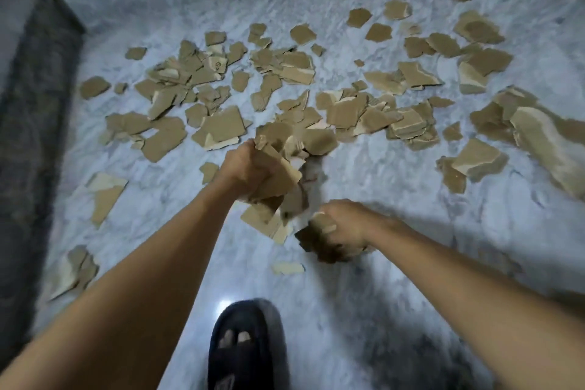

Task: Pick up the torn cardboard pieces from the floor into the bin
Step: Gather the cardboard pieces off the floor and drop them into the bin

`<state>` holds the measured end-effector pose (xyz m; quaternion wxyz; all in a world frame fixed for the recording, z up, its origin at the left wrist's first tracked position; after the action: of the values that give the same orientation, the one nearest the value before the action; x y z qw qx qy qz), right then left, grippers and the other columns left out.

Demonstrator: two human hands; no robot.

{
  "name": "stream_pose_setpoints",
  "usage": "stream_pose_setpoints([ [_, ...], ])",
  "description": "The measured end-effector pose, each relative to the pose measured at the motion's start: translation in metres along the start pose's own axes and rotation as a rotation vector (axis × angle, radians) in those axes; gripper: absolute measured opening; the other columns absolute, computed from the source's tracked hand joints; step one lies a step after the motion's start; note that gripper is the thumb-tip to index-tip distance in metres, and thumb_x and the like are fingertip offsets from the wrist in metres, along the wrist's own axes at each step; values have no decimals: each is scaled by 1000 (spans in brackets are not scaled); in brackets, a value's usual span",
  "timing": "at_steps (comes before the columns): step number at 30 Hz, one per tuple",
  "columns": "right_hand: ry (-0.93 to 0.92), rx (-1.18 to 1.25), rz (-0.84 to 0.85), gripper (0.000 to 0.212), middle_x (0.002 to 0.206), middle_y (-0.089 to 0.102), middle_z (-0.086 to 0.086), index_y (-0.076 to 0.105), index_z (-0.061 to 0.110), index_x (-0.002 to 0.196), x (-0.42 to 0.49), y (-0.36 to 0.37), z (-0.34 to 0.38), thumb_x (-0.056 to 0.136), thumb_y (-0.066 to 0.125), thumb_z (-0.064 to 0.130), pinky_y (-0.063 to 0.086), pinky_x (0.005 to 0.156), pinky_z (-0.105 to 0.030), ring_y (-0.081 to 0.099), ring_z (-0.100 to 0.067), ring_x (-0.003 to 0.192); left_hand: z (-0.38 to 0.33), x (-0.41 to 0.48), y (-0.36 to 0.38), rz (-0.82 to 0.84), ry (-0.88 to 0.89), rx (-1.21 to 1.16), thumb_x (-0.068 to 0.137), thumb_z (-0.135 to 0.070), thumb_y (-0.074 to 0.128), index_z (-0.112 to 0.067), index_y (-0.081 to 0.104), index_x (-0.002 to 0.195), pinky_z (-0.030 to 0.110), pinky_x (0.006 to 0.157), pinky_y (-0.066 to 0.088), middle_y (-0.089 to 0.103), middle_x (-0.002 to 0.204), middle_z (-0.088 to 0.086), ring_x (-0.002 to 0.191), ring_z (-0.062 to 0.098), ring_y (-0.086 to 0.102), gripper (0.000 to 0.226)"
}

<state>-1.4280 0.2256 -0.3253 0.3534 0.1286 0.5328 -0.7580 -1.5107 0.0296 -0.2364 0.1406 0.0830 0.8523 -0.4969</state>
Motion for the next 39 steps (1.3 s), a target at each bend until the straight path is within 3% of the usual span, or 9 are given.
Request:
stream_pose_setpoints([
  [4, -79, -41, 46, 29, 111, 60, -6, 60, 18, 106, 18, 52, 49, 78, 67, 13, 56, 82, -41, 63, -30, 100, 57, -33, 0, 196, -64, 245, 88, -23, 67, -7, 63, 112, 27, 74, 40, 65, 109, 10, 97, 27, 60, 30],
  [8, -141, -63, 23, 40, 118, 50, -6, 61, 17, 120, 26, 80, 70, 81, 70, 18, 53, 86, -40, 60, -31, 101, 109, -41, 17, 304, -72, 345, 83, -27, 68, -13, 62, 106, 29, 72, 44, 65, 107, 8, 86, 23, 56, 28],
  [14, -86, -58, -56, 42, 120, 50, 1, 59, 15, 112, 33, 96, 67, 74, 77, 19, 51, 87, -40, 59, -27, 104, 114, -12, 53, 327, 103, 333, 80, -20, 71, -9, 64, 111, 34, 81, 50, 58, 117, 11, 104, 28, 58, 33],
  [18, -1, -124, -14, 35, 105, 63, -6, 61, 16, 98, 37, 91, 73, 72, 81, 28, 49, 71, -35, 62, -30, 94, 111, 3, 80, 339, 239, 380, 75, -33, 78, -17, 52, 137, 37, 109, 39, 34, 151, 7, 130, 32, 45, 69],
  [23, 125, -150, 96, 53, 115, 61, -9, 58, 18, 117, 46, 90, 78, 73, 85, 29, 51, 75, -35, 63, -32, 100, 114, 20, 97, 331, 265, 393, 70, -38, 81, -16, 46, 141, 41, 105, 44, 44, 138, 9, 123, 32, 47, 82],
  [28, 165, -67, 99, 64, 118, 61, -5, 52, 26, 130, 41, 87, 71, 74, 84, 29, 46, 75, -32, 60, -29, 104, 104, 32, 80, 262, 274, 155, 73, -31, 83, -15, 53, 132, 37, 96, 47, 55, 124, 13, 115, 33, 54, 68],
  [32, 253, 80, 107, 68, 120, 60, -2, 50, 27, 132, 28, 86, 54, 74, 84, 35, 50, 84, -34, 58, -27, 109, 100, 38, 44, 114, 257, -131, 73, -30, 84, -20, 47, 121, 33, 85, 47, 62, 113, 0, 103, 24, 58, 61],
  [36, 334, 53, 173, 61, 117, 63, -6, 54, 14, 122, 14, 70, 46, 74, 85, 38, 54, 89, -38, 62, -25, 105, 101, 35, 6, 19, 151, -480, 75, -22, 85, -25, 25, 122, 40, 69, 56, 64, 103, 8, 92, 30, 64, 76],
  [39, 337, 110, 115, 67, 118, 60, -3, 51, 14, 126, 14, 44, 51, 75, 84, 41, 53, 89, -36, 60, -22, 103, 111, 36, -18, -9, 101, -518, 72, -26, 87, -28, 22, 135, 39, 79, 52, 63, 104, 7, 93, 28, 62, 91],
])
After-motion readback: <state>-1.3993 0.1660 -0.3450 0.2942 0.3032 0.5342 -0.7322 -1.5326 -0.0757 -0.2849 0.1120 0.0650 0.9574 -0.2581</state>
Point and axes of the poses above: each hand's wrist, its own x-axis towards the middle knuckle, its own y-axis out of the palm, z = x × y, the point moved 6 cm from there along x, towards the middle knuckle
